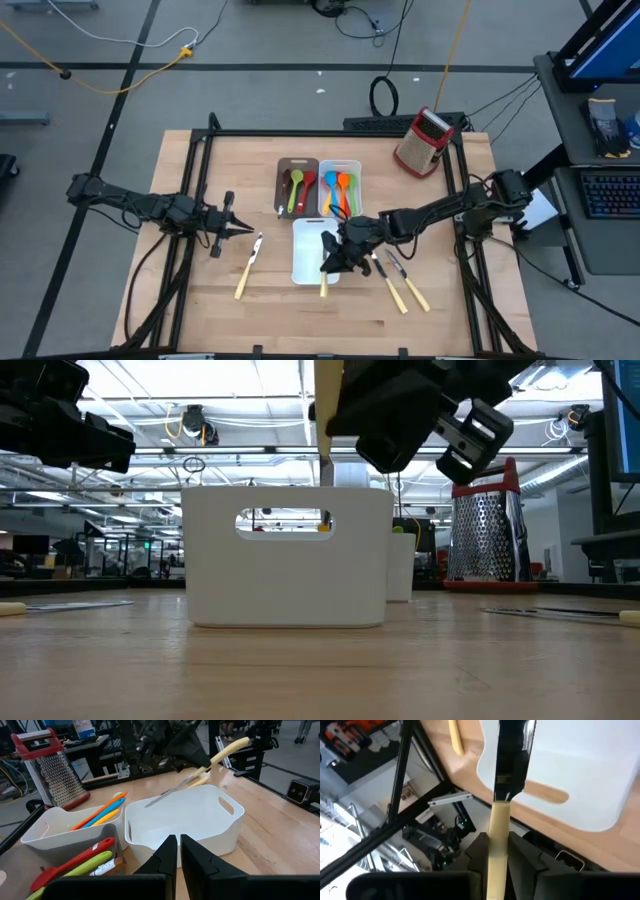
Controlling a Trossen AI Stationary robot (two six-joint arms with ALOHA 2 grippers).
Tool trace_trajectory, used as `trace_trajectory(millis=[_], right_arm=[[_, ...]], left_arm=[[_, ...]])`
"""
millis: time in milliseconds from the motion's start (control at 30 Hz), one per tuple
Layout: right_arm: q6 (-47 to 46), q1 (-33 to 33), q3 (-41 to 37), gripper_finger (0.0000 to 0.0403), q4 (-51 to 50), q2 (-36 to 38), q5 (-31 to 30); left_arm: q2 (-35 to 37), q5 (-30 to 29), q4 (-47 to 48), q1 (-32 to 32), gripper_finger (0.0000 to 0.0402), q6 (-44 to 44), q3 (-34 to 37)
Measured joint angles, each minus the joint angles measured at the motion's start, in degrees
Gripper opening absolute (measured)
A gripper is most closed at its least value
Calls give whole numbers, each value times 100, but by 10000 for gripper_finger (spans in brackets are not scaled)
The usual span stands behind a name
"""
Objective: Pick & Place Kitchen Items
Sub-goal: Put the yellow knife into the bottom white bin
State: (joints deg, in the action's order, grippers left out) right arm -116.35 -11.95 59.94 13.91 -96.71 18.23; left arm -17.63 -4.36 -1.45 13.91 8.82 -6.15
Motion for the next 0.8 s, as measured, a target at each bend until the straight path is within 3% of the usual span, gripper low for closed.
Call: trace_trajectory(millis=[800], right_arm=[[193, 336, -12, 43, -454, -279, 42]], left_arm=[[0, -11, 0, 1, 28, 110, 0]])
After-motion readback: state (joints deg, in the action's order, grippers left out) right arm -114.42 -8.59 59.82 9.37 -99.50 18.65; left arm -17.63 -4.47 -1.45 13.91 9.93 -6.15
